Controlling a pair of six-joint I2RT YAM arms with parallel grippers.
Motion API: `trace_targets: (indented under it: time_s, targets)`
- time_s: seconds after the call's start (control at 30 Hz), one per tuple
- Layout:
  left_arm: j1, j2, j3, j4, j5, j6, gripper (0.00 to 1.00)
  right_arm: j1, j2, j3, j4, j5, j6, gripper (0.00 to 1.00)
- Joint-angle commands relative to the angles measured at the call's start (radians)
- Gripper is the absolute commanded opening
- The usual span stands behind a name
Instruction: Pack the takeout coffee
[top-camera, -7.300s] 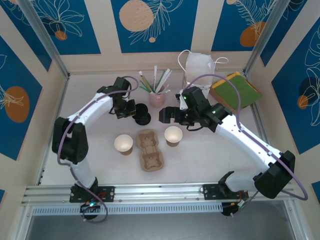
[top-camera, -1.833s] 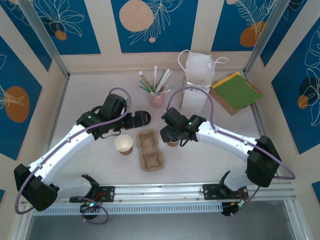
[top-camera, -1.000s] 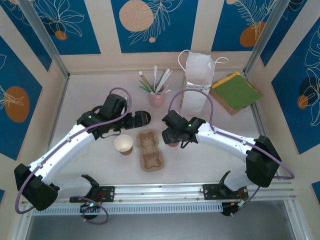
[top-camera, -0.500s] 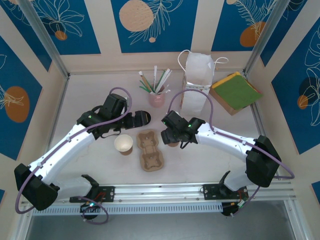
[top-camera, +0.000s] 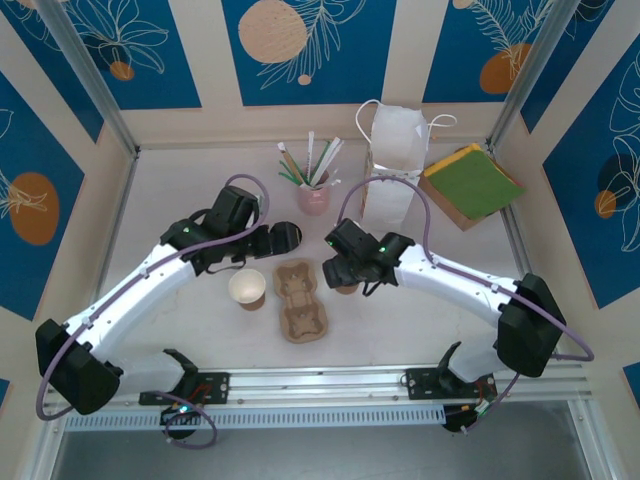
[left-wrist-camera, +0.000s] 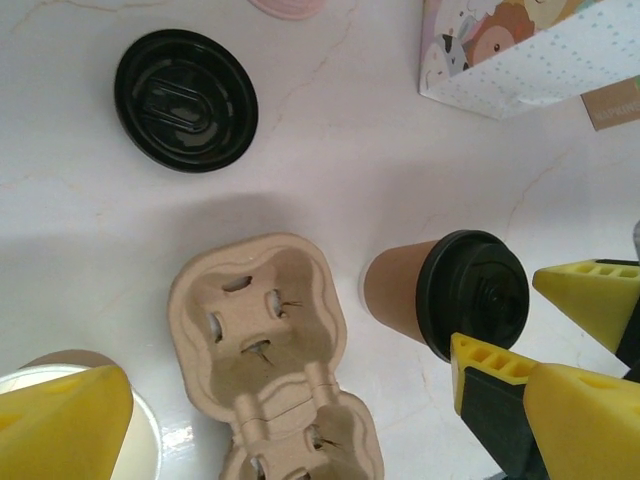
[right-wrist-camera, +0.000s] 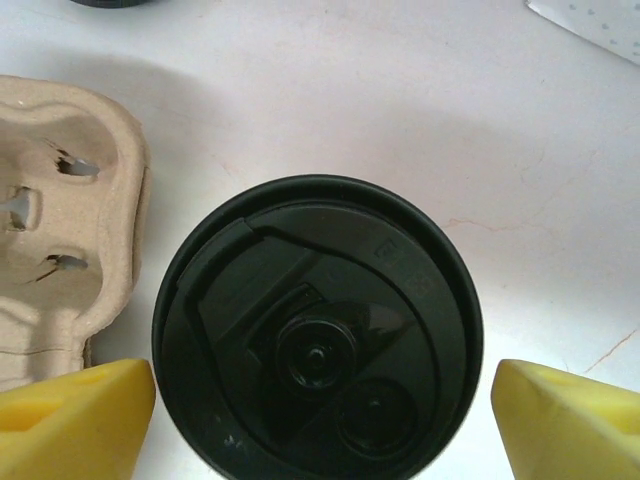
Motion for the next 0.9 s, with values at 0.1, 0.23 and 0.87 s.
trace_targets:
  time_s: [0.1,0.23,0.87]
  targets:
    - [-0.010,0.046,0.004,0.105,0.099,-0.043,0.94,-0.060,-0.117,0.014,-0.024,-0.108,0.036,0.87]
    - [-0.033,0.111,0.014,0.140,0.135,-0.066,0.81,-0.151,-0.182,-0.039,0.004,-0.267,0.082,0.83]
    - [-0.186,0.445,0.184,0.119,0.187,0.020,0.38,-0.387,-0.192,-0.188,0.084,-0.624,0.183,0.56]
